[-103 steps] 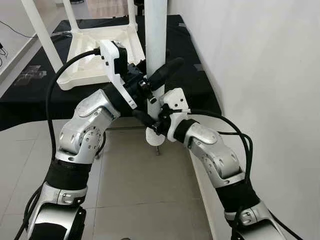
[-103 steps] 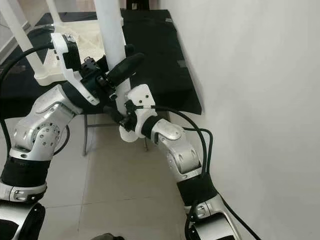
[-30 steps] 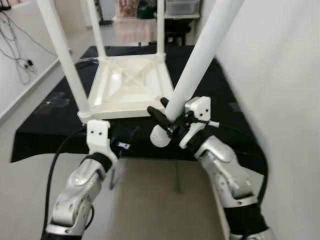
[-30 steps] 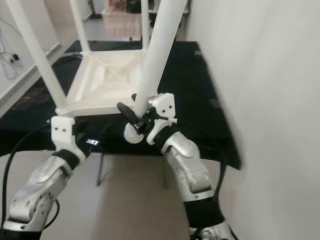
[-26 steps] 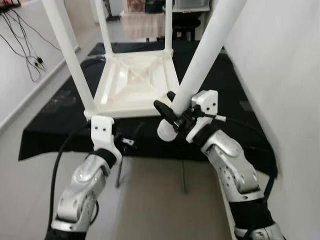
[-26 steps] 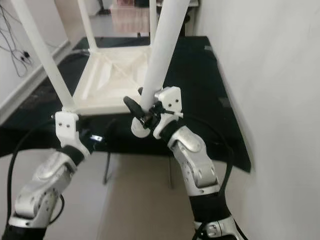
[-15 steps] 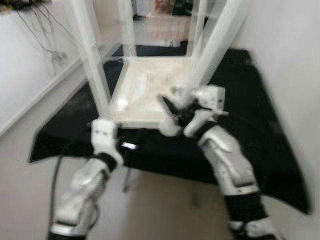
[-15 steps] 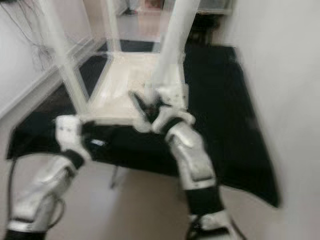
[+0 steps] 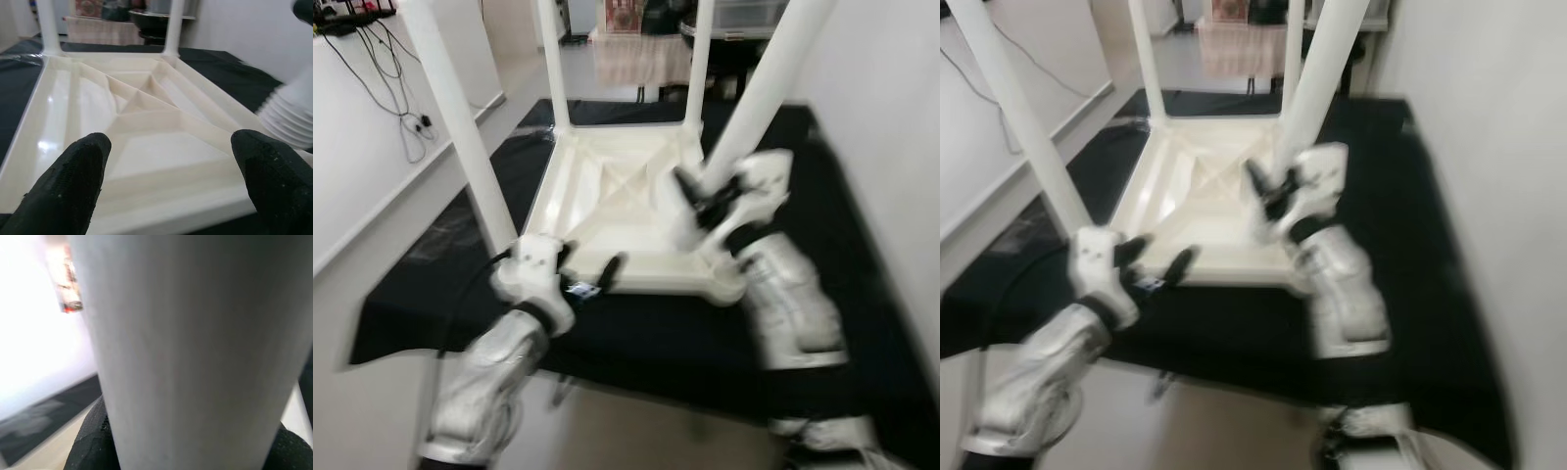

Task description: Building children table

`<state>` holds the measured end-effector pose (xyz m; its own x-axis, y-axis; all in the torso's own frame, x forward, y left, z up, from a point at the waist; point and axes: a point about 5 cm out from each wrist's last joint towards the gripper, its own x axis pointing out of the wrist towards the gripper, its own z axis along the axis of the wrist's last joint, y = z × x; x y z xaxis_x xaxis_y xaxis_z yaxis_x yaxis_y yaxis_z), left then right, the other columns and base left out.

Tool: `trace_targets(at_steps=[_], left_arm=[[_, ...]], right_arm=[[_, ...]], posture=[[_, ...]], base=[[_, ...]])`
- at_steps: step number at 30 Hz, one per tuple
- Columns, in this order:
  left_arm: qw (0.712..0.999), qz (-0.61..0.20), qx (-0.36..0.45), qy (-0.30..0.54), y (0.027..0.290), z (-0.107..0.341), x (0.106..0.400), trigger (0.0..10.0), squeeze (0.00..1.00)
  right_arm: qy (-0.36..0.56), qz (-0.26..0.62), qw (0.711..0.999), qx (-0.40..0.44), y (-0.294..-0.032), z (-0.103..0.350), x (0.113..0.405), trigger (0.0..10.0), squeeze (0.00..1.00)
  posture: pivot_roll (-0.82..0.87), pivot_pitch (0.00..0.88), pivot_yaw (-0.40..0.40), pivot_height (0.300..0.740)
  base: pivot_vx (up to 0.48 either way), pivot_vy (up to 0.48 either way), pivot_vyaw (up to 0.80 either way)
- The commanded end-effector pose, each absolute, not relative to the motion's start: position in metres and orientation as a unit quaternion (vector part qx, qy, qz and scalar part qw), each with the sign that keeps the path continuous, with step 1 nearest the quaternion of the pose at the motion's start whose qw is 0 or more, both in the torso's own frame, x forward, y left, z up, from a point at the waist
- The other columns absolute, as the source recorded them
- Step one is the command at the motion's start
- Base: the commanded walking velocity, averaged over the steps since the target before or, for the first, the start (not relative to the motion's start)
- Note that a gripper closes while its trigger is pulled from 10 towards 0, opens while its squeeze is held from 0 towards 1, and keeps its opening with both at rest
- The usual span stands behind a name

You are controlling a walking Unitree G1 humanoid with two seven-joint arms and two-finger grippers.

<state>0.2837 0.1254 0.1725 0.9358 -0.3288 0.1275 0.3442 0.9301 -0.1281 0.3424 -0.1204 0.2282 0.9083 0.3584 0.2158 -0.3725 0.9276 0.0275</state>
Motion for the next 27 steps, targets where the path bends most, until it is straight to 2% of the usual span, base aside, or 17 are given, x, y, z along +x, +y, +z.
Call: trace_targets(at_steps=[1,9,13,17,19,24,27], left_arm=[[0.983,-0.167,-0.07,-0.039,0.122,0.168,0.286,10.0,0.0],[0.993,-0.101,-0.026,-0.048,0.13,0.167,0.293,10.0,0.0],[0.995,-0.088,-0.022,-0.045,0.133,0.166,0.294,10.0,0.0],[0.99,-0.127,-0.039,-0.04,0.132,0.164,0.291,10.0,0.0],[0.986,-0.154,-0.048,-0.036,0.129,0.164,0.288,10.0,0.0],[0.987,-0.151,-0.045,-0.039,0.126,0.164,0.287,10.0,0.0],[0.986,-0.154,-0.059,-0.033,0.122,0.161,0.287,10.0,0.0]], right_arm=[[-0.098,0.153,0.983,0.029,-0.13,0.229,0.346,10.0,0.0],[-0.15,0.138,0.979,0.013,-0.128,0.234,0.346,10.0,0.0],[-0.137,0.159,0.978,0.012,-0.126,0.231,0.346,10.0,0.0],[-0.142,0.207,0.967,0.035,-0.125,0.231,0.343,10.0,0.0],[-0.144,0.216,0.965,0.04,-0.127,0.233,0.345,10.0,0.0],[-0.148,0.222,0.963,0.027,-0.129,0.236,0.349,10.0,0.0],[-0.149,0.238,0.96,0.012,-0.129,0.238,0.353,10.0,0.0]], posture=[[0.06,0.085,0.017,0.74],[0.06,0.091,0.015,0.74],[0.06,0.092,0.014,0.74],[0.06,0.094,0.014,0.74],[0.06,0.095,0.013,0.74],[0.07,0.101,0.013,0.74],[0.07,0.109,0.01,0.74]], base=[[0.0,0.0,0.0],[0.0,0.0,0.0],[0.0,0.0,0.0],[0.0,0.0,0.0],[0.0,-0.454,0.0],[0.0,-0.48,0.0],[0.0,0.0,0.0]])
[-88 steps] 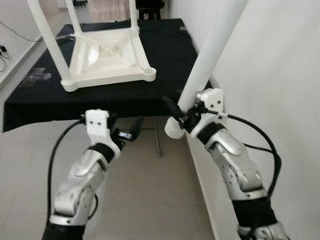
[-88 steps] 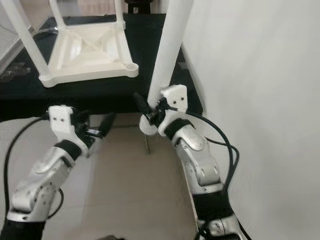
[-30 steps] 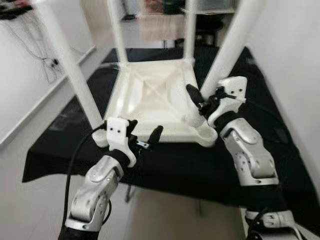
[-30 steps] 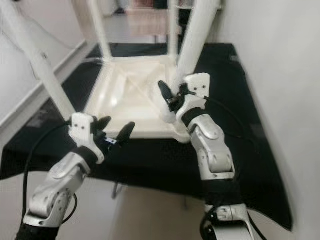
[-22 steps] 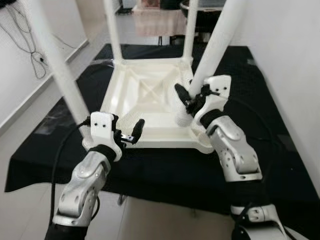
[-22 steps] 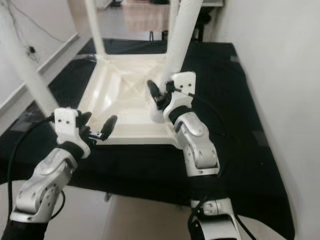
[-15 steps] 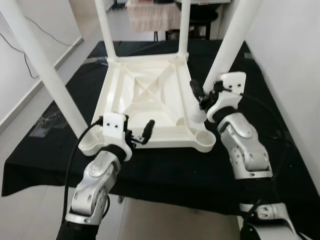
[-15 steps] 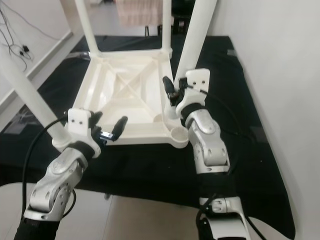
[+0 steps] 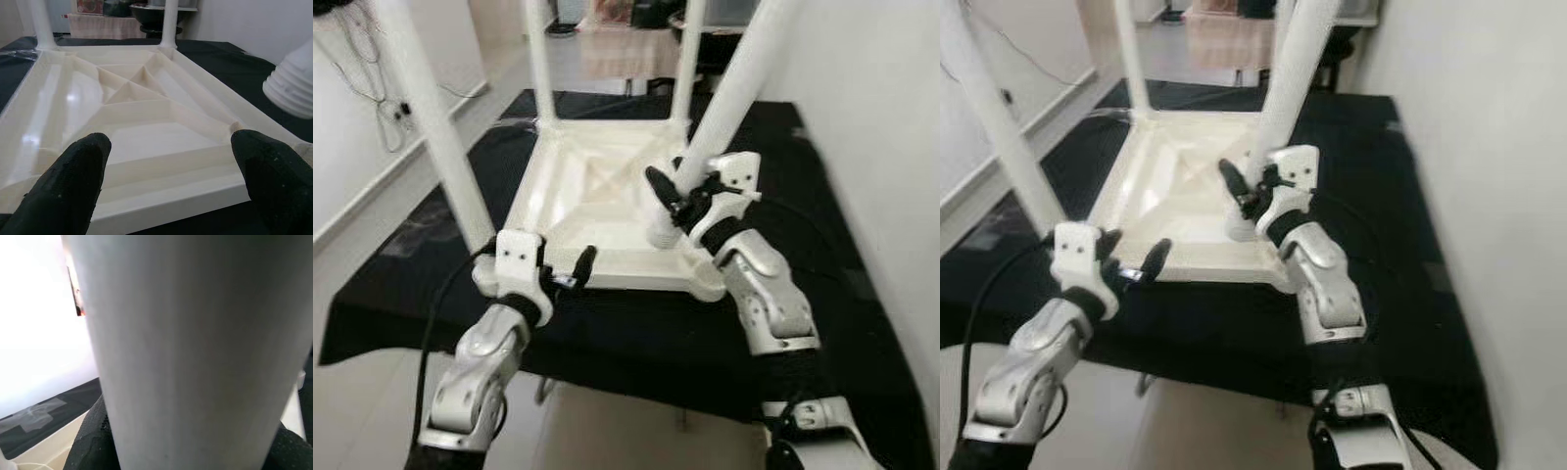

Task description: Building children table

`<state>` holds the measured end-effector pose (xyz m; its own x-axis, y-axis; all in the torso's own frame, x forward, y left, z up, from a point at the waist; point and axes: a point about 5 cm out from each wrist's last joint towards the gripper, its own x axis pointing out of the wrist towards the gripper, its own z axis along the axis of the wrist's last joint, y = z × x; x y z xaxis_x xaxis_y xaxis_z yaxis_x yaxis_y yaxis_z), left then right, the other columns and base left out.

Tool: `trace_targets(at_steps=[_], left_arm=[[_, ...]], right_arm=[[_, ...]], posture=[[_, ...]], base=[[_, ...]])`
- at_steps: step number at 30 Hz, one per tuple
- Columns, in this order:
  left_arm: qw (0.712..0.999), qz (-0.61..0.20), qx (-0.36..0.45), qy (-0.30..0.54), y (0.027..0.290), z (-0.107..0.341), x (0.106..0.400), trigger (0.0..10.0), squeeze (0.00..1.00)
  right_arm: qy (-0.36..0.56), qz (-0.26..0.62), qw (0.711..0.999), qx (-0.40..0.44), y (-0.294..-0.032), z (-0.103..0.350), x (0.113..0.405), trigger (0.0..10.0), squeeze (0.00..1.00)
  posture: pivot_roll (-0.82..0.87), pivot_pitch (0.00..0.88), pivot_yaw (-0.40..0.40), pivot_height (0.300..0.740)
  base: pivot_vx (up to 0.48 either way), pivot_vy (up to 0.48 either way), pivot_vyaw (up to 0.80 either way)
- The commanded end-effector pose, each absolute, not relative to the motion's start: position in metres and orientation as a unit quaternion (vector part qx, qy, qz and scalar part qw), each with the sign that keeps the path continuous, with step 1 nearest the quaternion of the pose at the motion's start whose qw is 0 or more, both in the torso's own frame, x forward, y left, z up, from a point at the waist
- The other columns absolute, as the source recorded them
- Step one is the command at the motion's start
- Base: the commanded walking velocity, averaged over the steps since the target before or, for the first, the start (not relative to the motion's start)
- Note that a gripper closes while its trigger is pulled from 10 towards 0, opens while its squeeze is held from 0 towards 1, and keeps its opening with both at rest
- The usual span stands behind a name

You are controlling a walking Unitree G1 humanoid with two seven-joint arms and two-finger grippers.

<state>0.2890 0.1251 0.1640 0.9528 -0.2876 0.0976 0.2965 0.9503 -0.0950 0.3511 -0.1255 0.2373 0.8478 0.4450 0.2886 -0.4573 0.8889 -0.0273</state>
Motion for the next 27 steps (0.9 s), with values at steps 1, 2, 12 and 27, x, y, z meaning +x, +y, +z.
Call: trace_targets(at_steps=[1,2,12,27], left_arm=[[0.986,-0.154,-0.059,-0.033,0.122,0.161,0.287,10.0,0.0],[0.984,-0.163,-0.064,-0.031,0.12,0.16,0.286,10.0,0.0],[0.949,-0.316,0.001,-0.018,0.097,0.152,0.265,10.0,0.0],[0.933,-0.343,0.11,0.002,0.113,0.143,0.249,10.0,0.0]], right_arm=[[-0.149,0.238,0.96,0.012,-0.129,0.238,0.353,10.0,0.0],[-0.148,0.249,0.957,0.01,-0.129,0.239,0.353,10.0,0.0],[-0.12,0.382,0.916,-0.003,-0.128,0.233,0.349,10.0,0.0],[-0.058,0.476,0.877,-0.02,-0.122,0.228,0.362,10.0,0.0]], posture=[[0.07,0.109,0.01,0.74],[0.07,0.109,0.01,0.74],[0.07,0.114,0.013,0.74],[0.1,0.211,0.013,0.74]], base=[[0.0,0.0,0.0],[0.0,0.0,0.0],[0.0,0.0,0.0],[0.0,0.0,0.0]])
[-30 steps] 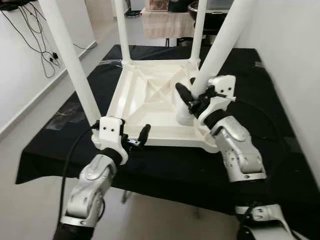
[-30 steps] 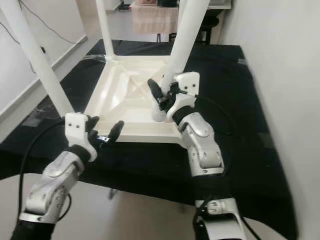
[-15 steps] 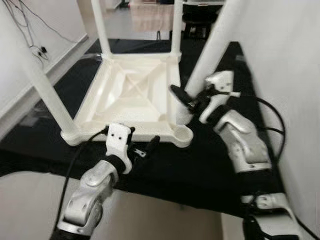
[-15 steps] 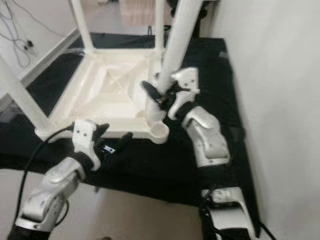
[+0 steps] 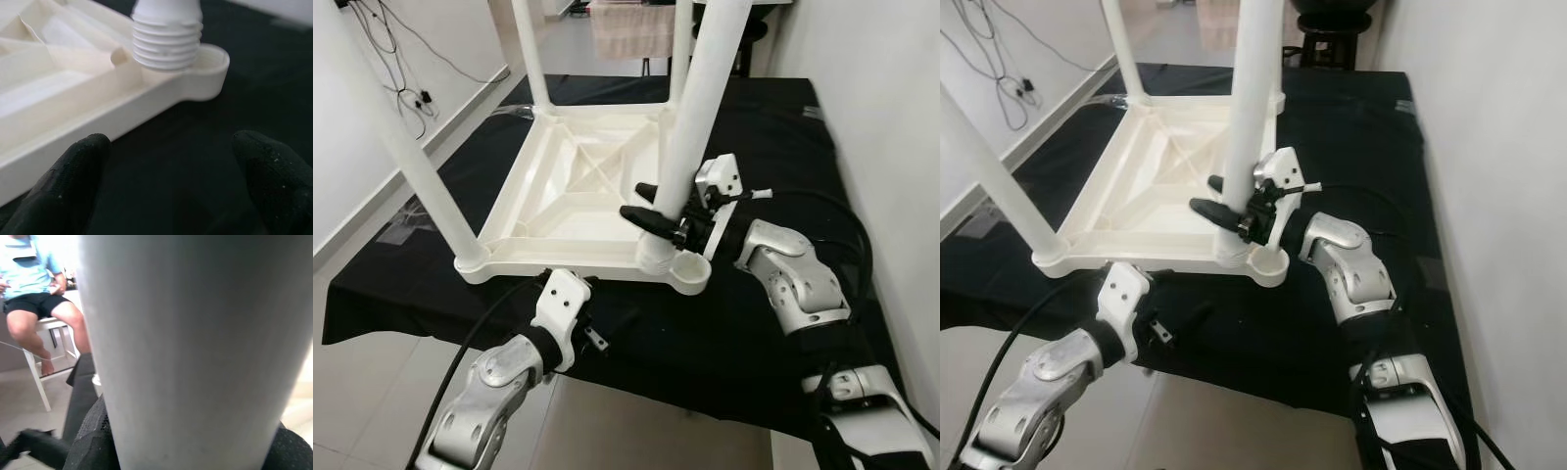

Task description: Building children table

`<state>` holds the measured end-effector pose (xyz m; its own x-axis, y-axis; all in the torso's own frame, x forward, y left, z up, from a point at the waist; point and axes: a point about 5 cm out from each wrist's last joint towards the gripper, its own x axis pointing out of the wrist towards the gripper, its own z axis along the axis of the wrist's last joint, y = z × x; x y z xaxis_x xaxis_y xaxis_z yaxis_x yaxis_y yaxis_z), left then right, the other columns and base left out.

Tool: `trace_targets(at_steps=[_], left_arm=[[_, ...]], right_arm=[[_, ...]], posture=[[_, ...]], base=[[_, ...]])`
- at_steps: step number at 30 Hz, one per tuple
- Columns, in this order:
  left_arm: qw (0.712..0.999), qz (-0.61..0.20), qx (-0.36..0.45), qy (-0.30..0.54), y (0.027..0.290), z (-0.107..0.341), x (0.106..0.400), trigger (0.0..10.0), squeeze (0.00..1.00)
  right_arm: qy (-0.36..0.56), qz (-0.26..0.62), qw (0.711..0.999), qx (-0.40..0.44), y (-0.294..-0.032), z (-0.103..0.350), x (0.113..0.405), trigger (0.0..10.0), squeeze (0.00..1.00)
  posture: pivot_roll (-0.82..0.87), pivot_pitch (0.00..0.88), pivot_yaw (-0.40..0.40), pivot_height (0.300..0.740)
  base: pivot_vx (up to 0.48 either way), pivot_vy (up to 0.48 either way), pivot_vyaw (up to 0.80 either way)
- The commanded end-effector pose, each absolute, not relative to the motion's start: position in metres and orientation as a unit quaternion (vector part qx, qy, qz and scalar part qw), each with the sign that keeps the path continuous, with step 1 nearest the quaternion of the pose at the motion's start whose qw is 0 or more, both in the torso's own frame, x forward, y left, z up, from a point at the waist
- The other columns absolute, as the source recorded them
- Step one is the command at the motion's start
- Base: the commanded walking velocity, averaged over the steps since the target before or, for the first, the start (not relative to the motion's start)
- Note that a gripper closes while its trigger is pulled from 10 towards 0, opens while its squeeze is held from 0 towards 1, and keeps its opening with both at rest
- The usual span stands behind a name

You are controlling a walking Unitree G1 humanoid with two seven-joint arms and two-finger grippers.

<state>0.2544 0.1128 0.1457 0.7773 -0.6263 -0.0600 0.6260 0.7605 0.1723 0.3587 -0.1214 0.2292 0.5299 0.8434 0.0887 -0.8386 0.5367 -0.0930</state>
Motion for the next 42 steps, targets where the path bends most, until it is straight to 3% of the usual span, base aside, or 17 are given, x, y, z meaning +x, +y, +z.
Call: trace_targets(at_steps=[1,5,13,14,22,42], left_arm=[[0.933,-0.343,0.114,0.001,0.113,0.143,0.245,10.0,0.0],[0.932,-0.343,0.12,-0.003,0.113,0.145,0.238,10.0,0.0],[0.933,-0.333,0.132,-0.023,0.114,0.153,0.23,10.0,0.0],[0.932,-0.338,0.125,-0.029,0.113,0.156,0.229,0.0,0.0],[0.931,-0.35,0.079,-0.061,0.105,0.174,0.224,0.0,0.0],[0.935,-0.345,0.058,-0.063,0.108,0.178,0.217,0.0,0.0]], right_arm=[[-0.061,0.471,0.88,-0.014,-0.126,0.232,0.365,10.0,0.0],[-0.074,0.475,0.877,0.002,-0.135,0.24,0.367,10.0,0.0],[-0.096,0.527,0.844,0.02,-0.154,0.252,0.357,10.0,0.0],[-0.096,0.532,0.841,0.019,-0.157,0.253,0.357,10.0,0.0],[-0.105,0.543,0.833,0.003,-0.178,0.264,0.358,10.0,0.0],[-0.067,0.604,0.789,-0.093,-0.183,0.261,0.342,10.0,0.0]], posture=[[0.11,0.236,0.015,0.74],[0.11,0.257,0.018,0.74],[0.13,0.306,0.029,0.74],[0.13,0.315,0.033,0.74],[0.14,0.335,0.042,0.74],[0.14,0.346,0.042,0.74]], base=[[0.0,0.0,0.0],[0.0,0.0,0.0],[0.0,0.0,0.0],[0.0,0.0,0.0],[0.0,0.0,0.0],[0.0,0.0,0.0]])
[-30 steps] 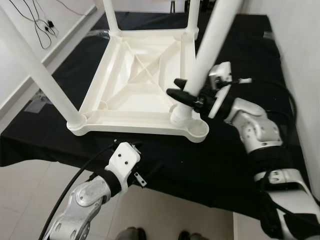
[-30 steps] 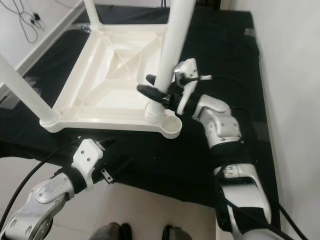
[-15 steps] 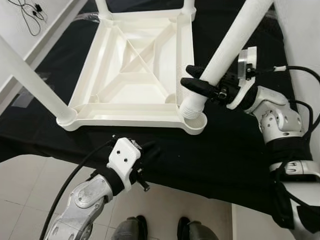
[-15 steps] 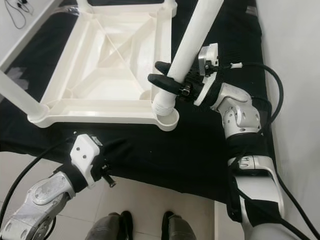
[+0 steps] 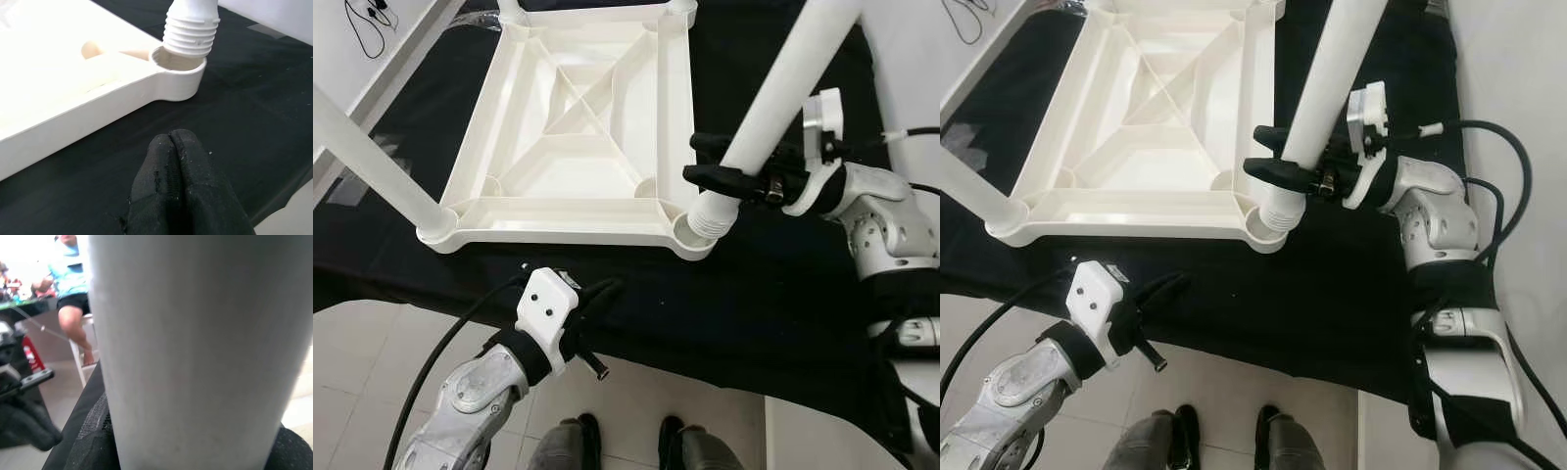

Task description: Building children table

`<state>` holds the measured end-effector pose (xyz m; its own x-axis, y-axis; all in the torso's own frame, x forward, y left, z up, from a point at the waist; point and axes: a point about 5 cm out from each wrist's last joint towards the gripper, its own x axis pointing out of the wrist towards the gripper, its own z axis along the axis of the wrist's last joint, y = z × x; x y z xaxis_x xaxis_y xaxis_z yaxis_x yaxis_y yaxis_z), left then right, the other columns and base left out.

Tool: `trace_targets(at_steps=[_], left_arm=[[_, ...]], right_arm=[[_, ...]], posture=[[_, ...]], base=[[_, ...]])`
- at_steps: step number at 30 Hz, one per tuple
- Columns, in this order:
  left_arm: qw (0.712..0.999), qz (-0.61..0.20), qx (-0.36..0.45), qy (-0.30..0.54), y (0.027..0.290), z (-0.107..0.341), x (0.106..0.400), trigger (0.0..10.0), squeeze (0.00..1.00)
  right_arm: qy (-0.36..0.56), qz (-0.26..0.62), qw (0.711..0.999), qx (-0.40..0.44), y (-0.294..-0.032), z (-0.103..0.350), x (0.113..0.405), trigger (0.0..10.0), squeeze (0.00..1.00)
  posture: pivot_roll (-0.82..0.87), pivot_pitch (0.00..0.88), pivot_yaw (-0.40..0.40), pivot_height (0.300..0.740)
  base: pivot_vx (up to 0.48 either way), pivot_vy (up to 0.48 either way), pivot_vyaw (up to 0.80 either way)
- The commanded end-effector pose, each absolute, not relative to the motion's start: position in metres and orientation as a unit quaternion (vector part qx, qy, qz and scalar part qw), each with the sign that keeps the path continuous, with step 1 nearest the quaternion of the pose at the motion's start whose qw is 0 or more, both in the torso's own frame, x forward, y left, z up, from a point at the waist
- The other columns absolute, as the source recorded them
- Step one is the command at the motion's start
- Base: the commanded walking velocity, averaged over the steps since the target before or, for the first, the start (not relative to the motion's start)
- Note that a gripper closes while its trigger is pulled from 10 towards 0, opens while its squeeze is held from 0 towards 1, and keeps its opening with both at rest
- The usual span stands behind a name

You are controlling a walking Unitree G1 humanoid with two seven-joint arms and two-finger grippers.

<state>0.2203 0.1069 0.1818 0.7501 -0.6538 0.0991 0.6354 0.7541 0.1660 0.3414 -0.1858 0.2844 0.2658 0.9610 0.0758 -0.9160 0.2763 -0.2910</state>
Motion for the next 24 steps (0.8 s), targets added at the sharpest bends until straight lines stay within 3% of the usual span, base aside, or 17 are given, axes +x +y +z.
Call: trace_targets(at_steps=[1,7,8,10,11,24], left_arm=[[0.935,-0.346,0.057,-0.062,0.107,0.178,0.218,0.0,0.0],[0.937,-0.341,0.058,-0.051,0.105,0.174,0.22,0.0,0.0],[0.937,-0.341,0.059,-0.048,0.105,0.173,0.22,8.6,0.0],[0.937,-0.341,0.059,-0.046,0.105,0.172,0.22,8.6,0.0],[0.937,-0.34,0.058,-0.044,0.105,0.171,0.22,10.0,0.0],[0.939,-0.338,0.05,-0.039,0.103,0.169,0.22,10.0,0.0]], right_arm=[[-0.07,0.61,0.783,-0.095,-0.179,0.262,0.34,10.0,0.0],[-0.077,0.631,0.764,-0.107,-0.161,0.263,0.338,10.0,0.0],[-0.075,0.634,0.761,-0.115,-0.157,0.262,0.338,10.0,0.0],[-0.074,0.636,0.759,-0.121,-0.155,0.261,0.338,10.0,0.0],[-0.073,0.639,0.755,-0.128,-0.151,0.261,0.338,10.0,0.0],[-0.102,0.649,0.745,-0.112,-0.133,0.274,0.337,10.0,0.0]], posture=[[0.14,0.348,0.043,0.74],[0.14,0.349,0.041,0.74],[0.14,0.35,0.039,0.74],[0.14,0.35,0.039,0.74],[0.13,0.351,0.038,0.74],[0.13,0.356,0.025,0.74]], base=[[0.0,0.0,0.0],[0.0,0.0,0.0],[0.0,0.0,0.0],[0.0,0.0,0.0],[0.0,0.0,0.0],[0.0,0.0,0.0]])
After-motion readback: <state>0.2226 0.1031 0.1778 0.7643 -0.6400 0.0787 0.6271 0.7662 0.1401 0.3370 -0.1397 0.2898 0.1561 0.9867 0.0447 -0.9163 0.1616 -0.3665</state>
